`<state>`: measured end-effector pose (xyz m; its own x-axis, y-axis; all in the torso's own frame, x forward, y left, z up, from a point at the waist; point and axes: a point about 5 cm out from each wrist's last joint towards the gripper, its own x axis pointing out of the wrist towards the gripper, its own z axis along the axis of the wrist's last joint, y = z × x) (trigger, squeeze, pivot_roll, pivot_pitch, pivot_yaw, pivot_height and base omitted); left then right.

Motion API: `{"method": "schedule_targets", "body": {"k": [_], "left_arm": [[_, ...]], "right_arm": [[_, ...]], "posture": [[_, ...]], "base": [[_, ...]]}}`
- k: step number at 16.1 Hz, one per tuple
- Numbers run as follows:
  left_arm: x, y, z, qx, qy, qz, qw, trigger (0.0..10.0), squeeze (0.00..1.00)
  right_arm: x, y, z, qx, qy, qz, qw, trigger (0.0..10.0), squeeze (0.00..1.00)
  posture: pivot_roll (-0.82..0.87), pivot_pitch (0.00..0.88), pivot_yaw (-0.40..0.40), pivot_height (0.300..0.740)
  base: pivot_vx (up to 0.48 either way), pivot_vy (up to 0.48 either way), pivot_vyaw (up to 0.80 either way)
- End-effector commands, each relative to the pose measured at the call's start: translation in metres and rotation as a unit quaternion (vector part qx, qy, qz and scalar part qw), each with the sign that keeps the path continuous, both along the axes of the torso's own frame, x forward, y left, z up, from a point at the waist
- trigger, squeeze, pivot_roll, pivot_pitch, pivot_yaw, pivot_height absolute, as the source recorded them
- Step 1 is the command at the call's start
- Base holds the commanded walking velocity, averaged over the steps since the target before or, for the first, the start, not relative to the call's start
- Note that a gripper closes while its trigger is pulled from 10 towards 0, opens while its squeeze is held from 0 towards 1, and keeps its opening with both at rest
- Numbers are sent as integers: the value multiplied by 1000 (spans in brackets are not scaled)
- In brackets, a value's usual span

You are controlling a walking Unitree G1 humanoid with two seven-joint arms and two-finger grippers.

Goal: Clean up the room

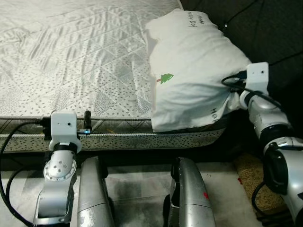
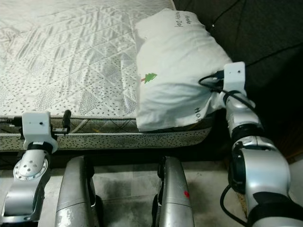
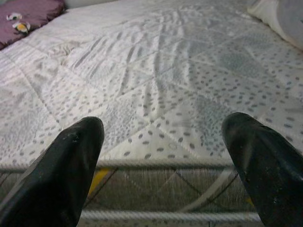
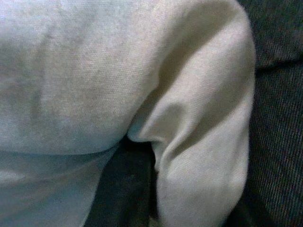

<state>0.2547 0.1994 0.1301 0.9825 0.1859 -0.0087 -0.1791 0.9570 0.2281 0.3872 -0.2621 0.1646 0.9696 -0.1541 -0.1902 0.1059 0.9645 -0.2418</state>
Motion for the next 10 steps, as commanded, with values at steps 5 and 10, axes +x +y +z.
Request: {"method": "schedule_targets", "body": {"k": [5,10], "left_arm": [[2,-3,-2,-3,1,-5,1000,10000,0],[4,-10,-5,-25,7,-27,999,10000,0]], "right_arm": [[0,4,-2,-14,8,19,1000,10000,1000],[-10,5,-28,-25,61,52,996,10000,1000]], "posture": [[99,47,-120,512],[79,34,-109,512]], "base": [[0,0,0],[0,0,0]]}}
